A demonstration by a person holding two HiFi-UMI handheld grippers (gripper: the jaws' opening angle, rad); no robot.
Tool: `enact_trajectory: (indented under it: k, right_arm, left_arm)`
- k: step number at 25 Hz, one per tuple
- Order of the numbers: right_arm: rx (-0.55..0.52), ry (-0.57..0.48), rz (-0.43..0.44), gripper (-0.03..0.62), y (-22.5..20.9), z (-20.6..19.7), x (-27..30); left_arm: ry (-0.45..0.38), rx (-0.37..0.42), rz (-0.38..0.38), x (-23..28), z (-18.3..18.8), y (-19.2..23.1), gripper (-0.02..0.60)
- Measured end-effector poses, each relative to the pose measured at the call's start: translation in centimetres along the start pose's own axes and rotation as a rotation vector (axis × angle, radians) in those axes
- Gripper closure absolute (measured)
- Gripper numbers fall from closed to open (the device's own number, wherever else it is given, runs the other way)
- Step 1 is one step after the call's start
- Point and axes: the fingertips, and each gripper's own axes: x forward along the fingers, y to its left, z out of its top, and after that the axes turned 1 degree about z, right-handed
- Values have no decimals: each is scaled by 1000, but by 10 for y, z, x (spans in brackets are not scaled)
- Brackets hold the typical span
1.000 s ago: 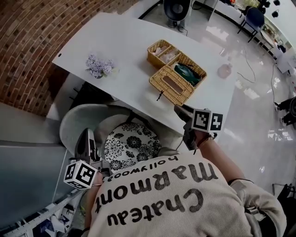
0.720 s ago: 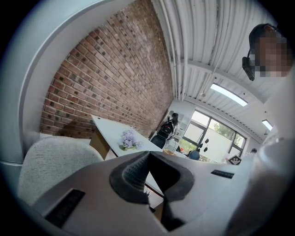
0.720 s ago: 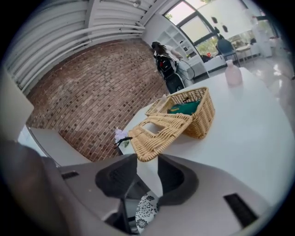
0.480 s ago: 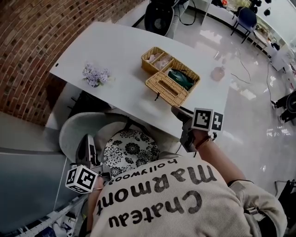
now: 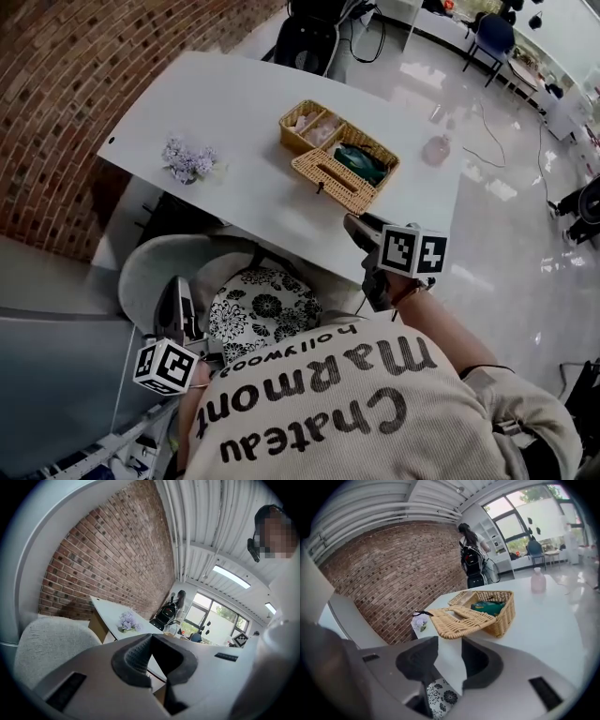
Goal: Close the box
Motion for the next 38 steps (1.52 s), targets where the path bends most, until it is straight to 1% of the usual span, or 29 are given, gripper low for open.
enact_trajectory:
  k: [8, 13, 18, 22, 26, 28, 31, 33, 38]
  right_arm:
    - [-14, -18, 14, 434, 0, 10, -6]
    - [-67, -26, 35, 437, 0, 17, -9]
    - [-91, -25, 83, 441, -3, 21, -13]
    - [-105, -14, 141, 447, -5, 28, -16]
    - [-141, 27, 184, 465, -8, 29, -19]
    - [-159, 37, 190, 479, -11, 31, -19]
    - [-188, 50, 169, 542, -19, 32, -18]
    - [-196, 59, 166, 569, -23, 32, -18]
    - [-201, 72, 186, 585, -24, 32, -17]
  left_arm:
    - [-3, -4, -4, 1, -2, -2, 580]
    - [11, -2, 5, 2, -4, -9, 580]
    - [10, 3, 9, 3, -12, -20, 580]
    - [-4, -8, 17, 5, -17, -31, 580]
    - [-2, -17, 43, 1, -21, -50, 580]
    - [-9, -19, 48, 0, -24, -58, 580]
    - [-18, -28, 60, -6, -31, -65, 580]
    - [-17, -29, 76, -11, -34, -69, 580]
    - [-46, -27, 99, -18, -30, -71, 580]
